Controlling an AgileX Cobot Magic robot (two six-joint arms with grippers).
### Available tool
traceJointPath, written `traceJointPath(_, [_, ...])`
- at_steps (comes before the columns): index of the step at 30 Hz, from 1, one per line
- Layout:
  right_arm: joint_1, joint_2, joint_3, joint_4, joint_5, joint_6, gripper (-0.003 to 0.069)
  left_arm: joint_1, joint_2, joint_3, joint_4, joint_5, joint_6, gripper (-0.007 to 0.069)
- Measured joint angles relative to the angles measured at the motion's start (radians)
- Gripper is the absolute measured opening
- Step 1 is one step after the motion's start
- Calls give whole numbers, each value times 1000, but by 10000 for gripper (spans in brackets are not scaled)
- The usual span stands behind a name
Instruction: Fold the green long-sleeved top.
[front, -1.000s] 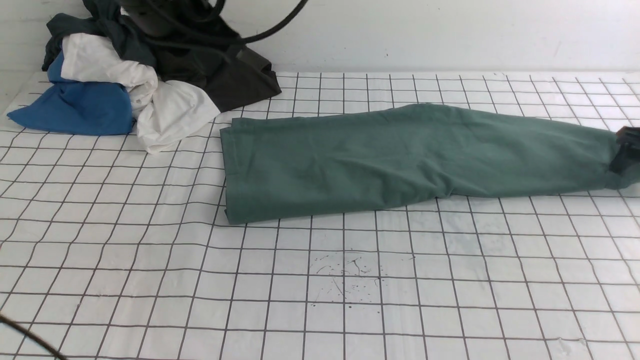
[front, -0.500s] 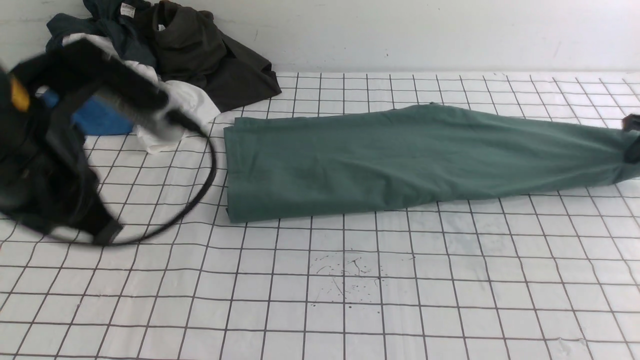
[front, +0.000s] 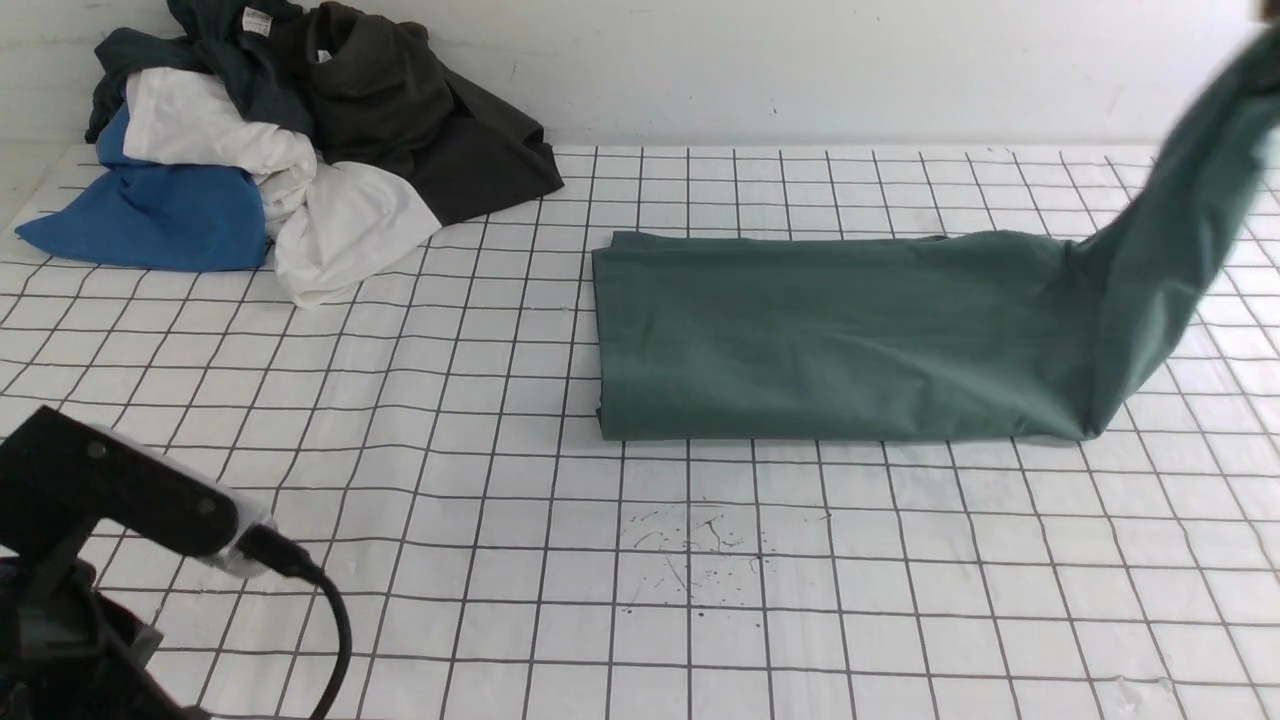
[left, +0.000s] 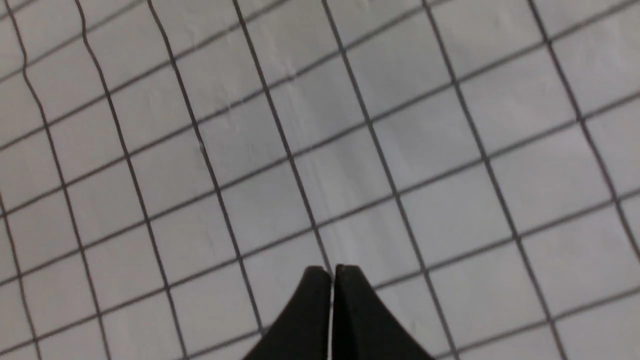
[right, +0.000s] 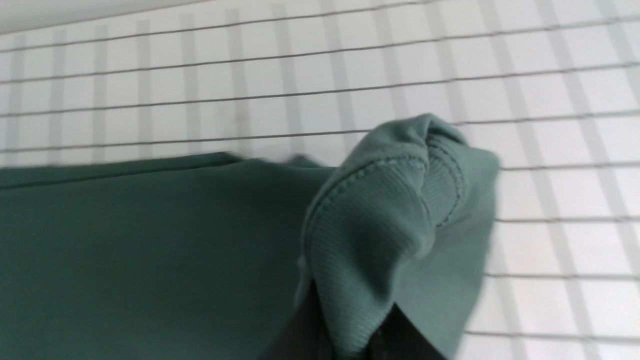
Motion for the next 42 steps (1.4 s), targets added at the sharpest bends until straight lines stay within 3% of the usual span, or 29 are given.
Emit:
traceJointPath(1, [123,9,0,14,-19,-7,11,0,0,0,-1,-35,-23,-7])
traceJointPath(4, [324,44,1,30,-100,-12,11,0,0,0,-2,-51,-31,-7])
traceJointPath(9, [555,174,1,42,-271,26,16,0,0,0,-12,-47,-43,-7])
traceJointPath(12, [617,257,1,30,-336,29,51,0,0,0,-15,-46,-43,-7])
traceJointPath(16, [642,311,7,22,-361,31,155,0,0,0,-17,-45,-45,-7])
traceJointPath(17, [643,312,7,15,-363,32,221,0,0,0,-18,-45,-46,-7])
traceJointPath(20, [639,295,-16,-5,-351,32,311,0,0,0,-19,-44,-46,-7])
traceJointPath(25, [627,233,-94,-75,-255,32,358,0,0,0,-19,-49,-46,-7])
traceJointPath(31, [623,237,-122,-143,-156,53,230,0,0,0,-19,-72,-46,-7])
traceJointPath(37, [645,406,-119,33,-206,15,30,0,0,0,-19,-93,-46,-7])
traceJointPath(42, [671,462,-119,147,-260,-67,-11,0,0,0,-19,-100,-45,-7])
